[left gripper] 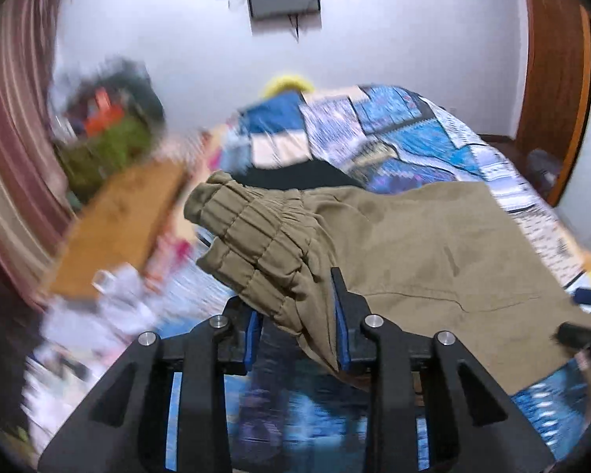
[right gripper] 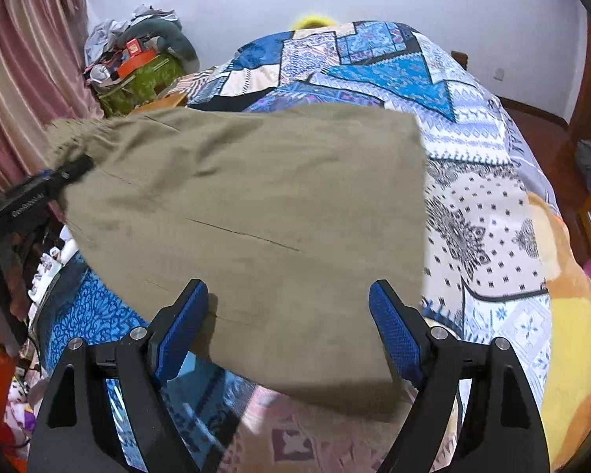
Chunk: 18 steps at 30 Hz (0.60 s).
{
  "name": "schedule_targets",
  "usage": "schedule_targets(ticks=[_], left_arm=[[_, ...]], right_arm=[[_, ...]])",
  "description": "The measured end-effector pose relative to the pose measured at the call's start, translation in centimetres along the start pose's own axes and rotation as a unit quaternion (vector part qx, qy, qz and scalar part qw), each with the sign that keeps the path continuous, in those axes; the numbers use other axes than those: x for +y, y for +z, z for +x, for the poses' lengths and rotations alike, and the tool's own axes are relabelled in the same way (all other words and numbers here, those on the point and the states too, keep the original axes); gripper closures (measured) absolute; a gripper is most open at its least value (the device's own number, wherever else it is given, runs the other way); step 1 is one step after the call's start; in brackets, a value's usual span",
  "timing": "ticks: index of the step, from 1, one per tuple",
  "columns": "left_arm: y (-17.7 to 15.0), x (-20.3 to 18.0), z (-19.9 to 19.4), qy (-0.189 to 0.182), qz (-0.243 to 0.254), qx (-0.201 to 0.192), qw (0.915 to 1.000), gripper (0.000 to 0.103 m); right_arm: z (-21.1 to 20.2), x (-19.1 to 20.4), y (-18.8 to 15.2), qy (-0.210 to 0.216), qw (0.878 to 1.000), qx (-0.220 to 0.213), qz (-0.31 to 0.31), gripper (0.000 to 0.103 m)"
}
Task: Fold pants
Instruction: 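Grasp the waistband with the left gripper and lift it up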
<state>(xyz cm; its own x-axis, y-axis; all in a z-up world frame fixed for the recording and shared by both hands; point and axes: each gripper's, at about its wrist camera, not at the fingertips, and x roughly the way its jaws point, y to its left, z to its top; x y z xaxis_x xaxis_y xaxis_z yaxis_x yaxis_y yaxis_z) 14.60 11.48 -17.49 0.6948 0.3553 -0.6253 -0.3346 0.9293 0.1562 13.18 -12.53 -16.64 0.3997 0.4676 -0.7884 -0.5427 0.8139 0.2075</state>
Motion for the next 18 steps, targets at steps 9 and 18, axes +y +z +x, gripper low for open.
schedule_targets(ticks=[9,18], left_arm=[[2.1,-2.3,-4.2,-0.005,0.051,-0.075,0.9958,0.074],[5.0,-7.1,-6.3,-0.163,0.058,-0.072,0.9822,0.077]], right_arm=[[-0.5,-1.2,-1.3,0.000,1.000,-0.002,0.019,0.023],[0.0,-2.0,-1.4,0.014,0.999,-0.004,0.038,0.022]])
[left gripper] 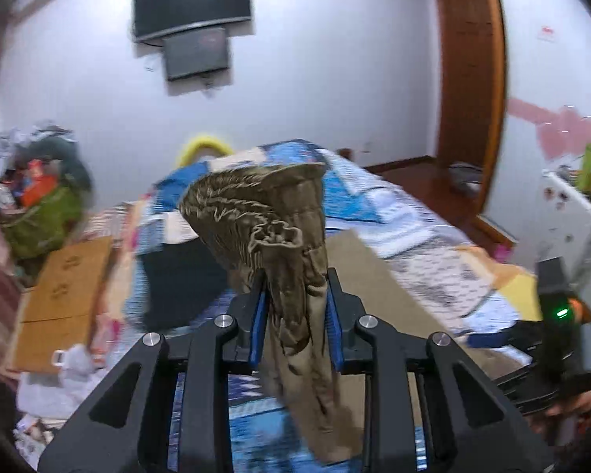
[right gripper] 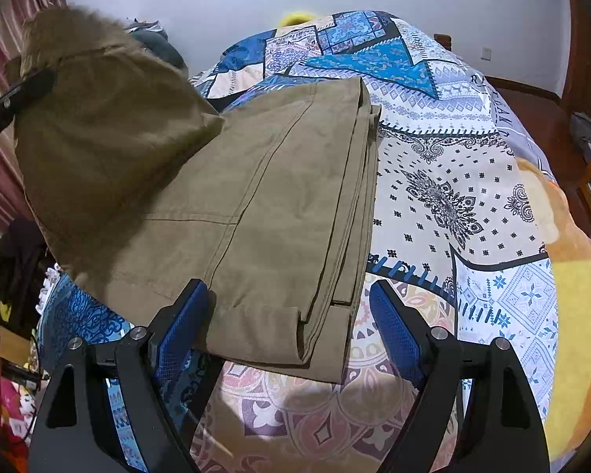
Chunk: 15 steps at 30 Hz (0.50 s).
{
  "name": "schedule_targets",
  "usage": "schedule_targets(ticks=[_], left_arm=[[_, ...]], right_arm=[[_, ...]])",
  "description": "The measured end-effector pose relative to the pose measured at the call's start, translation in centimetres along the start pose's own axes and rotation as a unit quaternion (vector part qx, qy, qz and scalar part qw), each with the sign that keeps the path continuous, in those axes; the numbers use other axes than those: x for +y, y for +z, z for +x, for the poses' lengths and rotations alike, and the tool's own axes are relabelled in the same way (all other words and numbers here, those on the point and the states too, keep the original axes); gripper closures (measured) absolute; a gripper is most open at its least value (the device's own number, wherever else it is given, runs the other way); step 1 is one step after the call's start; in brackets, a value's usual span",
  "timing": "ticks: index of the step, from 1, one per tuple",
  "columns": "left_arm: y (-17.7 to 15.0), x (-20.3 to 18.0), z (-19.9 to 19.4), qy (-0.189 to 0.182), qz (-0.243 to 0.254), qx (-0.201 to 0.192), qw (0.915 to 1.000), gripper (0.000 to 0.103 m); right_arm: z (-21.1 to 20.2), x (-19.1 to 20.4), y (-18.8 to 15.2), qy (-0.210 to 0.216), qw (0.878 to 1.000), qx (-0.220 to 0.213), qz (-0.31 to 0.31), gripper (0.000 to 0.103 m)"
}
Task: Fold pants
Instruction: 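Grasp the waistband with the left gripper and lift it up, then fold the lifted waistband over the pants with the left gripper and release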
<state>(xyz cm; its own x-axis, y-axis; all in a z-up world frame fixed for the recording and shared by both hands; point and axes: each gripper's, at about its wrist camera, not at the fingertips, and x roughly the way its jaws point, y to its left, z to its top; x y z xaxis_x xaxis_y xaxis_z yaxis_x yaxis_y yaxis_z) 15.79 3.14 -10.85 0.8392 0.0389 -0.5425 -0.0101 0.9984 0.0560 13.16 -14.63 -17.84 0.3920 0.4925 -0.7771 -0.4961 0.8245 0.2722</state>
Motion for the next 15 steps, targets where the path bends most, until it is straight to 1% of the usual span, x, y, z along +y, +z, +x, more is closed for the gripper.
schedule_targets(ticks=[4,5,7,8,10,14,15], left_arm=[[0.4,-2.1,1.6,-0.067,0.001,0.025,0.9975,0.077],[0.2,-2.6,1.4,-0.078,-0.001,0.030,0.9965,0.077],[0.0,-3.4,2.3,-0.110,-0.009,0.051,0.9926,0.077],[-0.1,-3.8,2.9,-0.128,-0.016,0.066,0.9894,0.077],[-0.4,-4.5,3.9,-0.149,-0.025,0.091,0.9844,0.077],[-0.8,-5.5,5.1,-0.163,-0.026,0.128,0.9779,0.076],[-0.9,-5.9,5.3,-0.165,-0.024,0.137,0.9764,0.072]], right_arm=[[0.0,-0.2,0.0,0.002,1.000,-0.003,0.004,0.022],[0.0,-0.3,0.0,0.002,1.000,-0.004,0.004,0.022],[0.0,-0.4,0.0,0.003,1.000,-0.005,0.004,0.022],[0.0,-0.5,0.0,0.003,1.000,-0.006,0.005,0.022],[0.0,-0.8,0.0,0.003,1.000,-0.007,0.008,0.022],[-0.2,-1.4,0.0,0.004,1.000,-0.008,0.019,0.022],[-0.3,-1.5,0.0,0.004,1.000,-0.008,0.020,0.022]])
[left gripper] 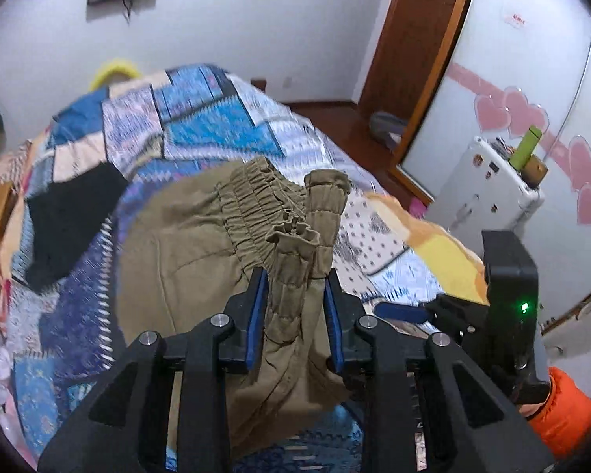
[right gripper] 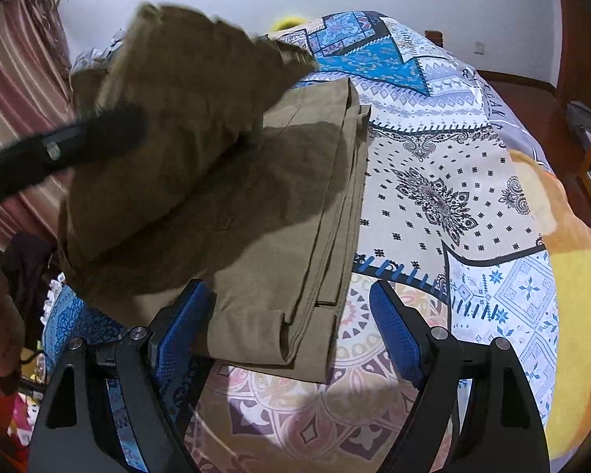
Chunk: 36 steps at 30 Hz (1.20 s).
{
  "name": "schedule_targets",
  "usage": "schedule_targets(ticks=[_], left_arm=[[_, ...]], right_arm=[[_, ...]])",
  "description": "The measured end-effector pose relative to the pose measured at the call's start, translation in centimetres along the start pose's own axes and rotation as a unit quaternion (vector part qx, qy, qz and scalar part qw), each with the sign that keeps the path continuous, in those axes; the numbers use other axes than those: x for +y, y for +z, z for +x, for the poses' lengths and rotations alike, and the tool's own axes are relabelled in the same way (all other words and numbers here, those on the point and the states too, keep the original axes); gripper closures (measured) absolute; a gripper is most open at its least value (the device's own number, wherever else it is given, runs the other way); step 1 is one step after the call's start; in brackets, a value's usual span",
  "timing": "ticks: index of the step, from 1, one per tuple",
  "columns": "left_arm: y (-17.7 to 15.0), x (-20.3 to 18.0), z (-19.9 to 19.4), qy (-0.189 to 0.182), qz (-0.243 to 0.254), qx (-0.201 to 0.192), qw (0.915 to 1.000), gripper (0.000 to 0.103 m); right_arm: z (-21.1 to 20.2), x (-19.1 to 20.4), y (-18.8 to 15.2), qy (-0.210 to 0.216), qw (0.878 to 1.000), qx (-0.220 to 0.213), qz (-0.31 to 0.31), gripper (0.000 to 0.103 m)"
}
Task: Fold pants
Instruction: 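Fold the lifted waistband over the pants with the left gripper and release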
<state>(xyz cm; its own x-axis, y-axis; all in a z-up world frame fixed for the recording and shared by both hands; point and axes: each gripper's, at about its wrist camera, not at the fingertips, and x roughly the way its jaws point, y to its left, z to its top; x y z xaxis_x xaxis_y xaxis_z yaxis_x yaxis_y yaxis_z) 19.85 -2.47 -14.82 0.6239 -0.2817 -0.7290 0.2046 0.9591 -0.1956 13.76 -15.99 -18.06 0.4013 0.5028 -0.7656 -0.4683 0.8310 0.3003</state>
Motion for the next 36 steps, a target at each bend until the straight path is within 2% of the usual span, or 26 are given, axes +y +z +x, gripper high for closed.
schedule_targets(ticks=[1,3,5,8,13,15,20,23,25,30,32,34,36], left_arm=[[0.0,-0.3,0.1,0.000,0.003,0.007,1.0000,0.068],[-0.4,-0.8,-0.1,-0.014,0.004,0.013,0.9998,0.019],[-0.5,-0.6,-1.2,-0.025,-0.010,-0.016,0.9995,0.009],[0.1,-0.1,-2.4,-0.005,-0.008,-0.028,0.9996,0.008],[2.0,3.7,-2.2,0.089,-0.014,-0.035,0.9954,0.005],[2.9,5.5,-1.7,0.110,-0.020,-0.030,0.9933,0.005],[6.1,11.2,1.9,0.164,-0.038,-0.003,0.9858,0.004],[7.3,14.0,5.4,0.190,-0.053,0.023,0.9800,0.004],[7.5,15.3,8.0,0.190,-0.061,0.047,0.9787,0.004],[7.6,17.8,15.1,0.158,-0.070,0.135,0.9757,0.004],[7.0,18.3,16.5,0.156,-0.070,0.151,0.9736,0.004],[6.1,18.4,17.6,0.162,-0.048,0.176,0.9697,0.000],[5.5,18.5,17.4,0.160,-0.037,0.167,0.9722,0.000]], right_arm=[[-0.1,-0.1,0.0,0.000,1.000,-0.001,0.001,0.022],[-0.3,-0.1,0.0,-0.004,1.000,-0.004,-0.001,0.022],[-1.0,-0.1,0.0,-0.025,1.000,-0.015,-0.012,0.021],[-2.1,-0.3,0.1,-0.045,0.998,-0.029,-0.024,0.021],[-3.3,-1.5,0.1,-0.049,0.998,-0.038,-0.010,0.021],[-3.3,-1.8,0.2,-0.049,0.998,-0.040,-0.006,0.021],[-3.7,-2.3,0.0,-0.054,0.997,-0.047,0.002,0.021],[-3.8,-2.7,0.2,-0.063,0.996,-0.057,0.010,0.021],[-3.9,-3.1,0.3,-0.070,0.996,-0.061,0.015,0.021],[-4.0,-4.5,0.5,-0.073,0.994,-0.064,0.039,0.021],[-4.0,-5.2,0.4,-0.076,0.993,-0.069,0.049,0.021],[-3.9,-5.7,0.3,-0.079,0.993,-0.067,0.056,0.021],[-3.8,-6.0,0.2,-0.084,0.993,-0.063,0.059,0.021]])
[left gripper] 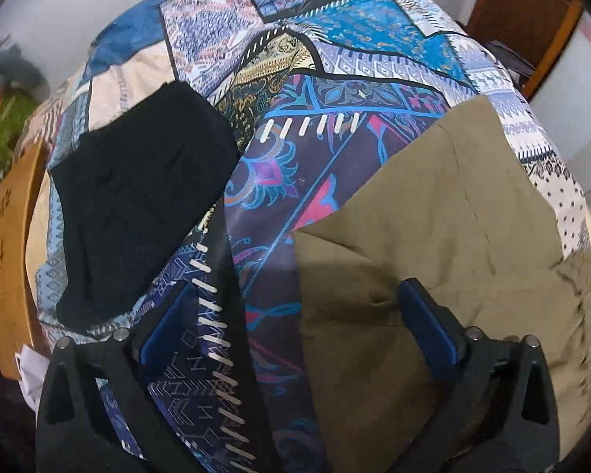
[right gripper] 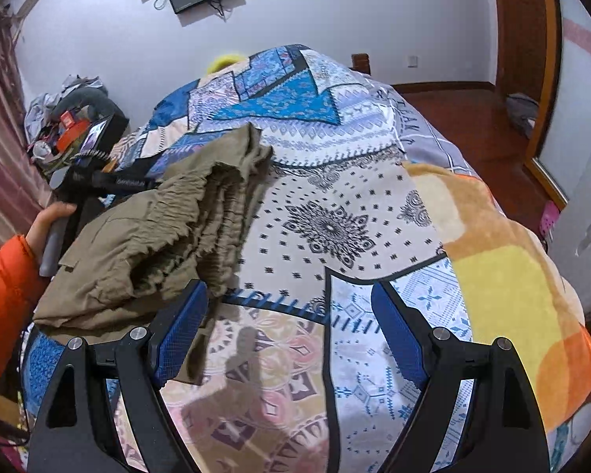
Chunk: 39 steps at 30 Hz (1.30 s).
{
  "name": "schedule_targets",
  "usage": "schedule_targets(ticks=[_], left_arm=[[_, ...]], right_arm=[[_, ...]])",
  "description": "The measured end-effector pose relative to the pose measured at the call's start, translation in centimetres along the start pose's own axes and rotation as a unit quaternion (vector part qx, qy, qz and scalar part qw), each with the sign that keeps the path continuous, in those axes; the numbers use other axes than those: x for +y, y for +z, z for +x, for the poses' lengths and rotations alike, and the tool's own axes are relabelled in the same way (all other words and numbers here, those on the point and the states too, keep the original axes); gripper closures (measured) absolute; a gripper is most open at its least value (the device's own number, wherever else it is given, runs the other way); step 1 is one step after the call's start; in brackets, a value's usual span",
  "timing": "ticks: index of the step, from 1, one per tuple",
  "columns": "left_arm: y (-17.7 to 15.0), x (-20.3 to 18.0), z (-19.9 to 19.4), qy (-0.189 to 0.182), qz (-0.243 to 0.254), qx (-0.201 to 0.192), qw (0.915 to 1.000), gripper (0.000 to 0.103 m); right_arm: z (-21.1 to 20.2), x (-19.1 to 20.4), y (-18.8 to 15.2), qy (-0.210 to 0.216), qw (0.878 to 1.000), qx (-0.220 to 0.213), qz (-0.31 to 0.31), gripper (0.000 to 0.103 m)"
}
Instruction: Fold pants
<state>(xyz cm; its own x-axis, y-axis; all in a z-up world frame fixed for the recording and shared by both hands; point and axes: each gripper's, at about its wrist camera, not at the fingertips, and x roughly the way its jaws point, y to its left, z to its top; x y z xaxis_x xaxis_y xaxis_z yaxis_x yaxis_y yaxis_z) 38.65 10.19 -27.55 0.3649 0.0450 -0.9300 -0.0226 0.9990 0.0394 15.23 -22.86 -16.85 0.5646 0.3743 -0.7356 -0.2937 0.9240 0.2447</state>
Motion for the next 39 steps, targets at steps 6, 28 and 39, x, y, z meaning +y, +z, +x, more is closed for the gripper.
schedule_targets(ticks=[6,28,39], left_arm=[[-3.2,2.8,-1.7,0.026,-0.021,-0.018,0.9993,0.000],[-19.2,6.1,-12.1,0.041,-0.065,-0.046,0.9960,0.000],[-20.3,5.2,-13.4,-0.018,-0.054,-0.076,0.9955,0.055]], right_arm=[[-0.8,0.0,-0.3,0.009,1.000,-0.009,0.011,0.021],[-2.9,6.8,-0.4,0.054,0.995,-0.028,-0.078,0.021],[1.7,7.6,0.2,0.064,0.992,0.043,-0.100,0.065]])
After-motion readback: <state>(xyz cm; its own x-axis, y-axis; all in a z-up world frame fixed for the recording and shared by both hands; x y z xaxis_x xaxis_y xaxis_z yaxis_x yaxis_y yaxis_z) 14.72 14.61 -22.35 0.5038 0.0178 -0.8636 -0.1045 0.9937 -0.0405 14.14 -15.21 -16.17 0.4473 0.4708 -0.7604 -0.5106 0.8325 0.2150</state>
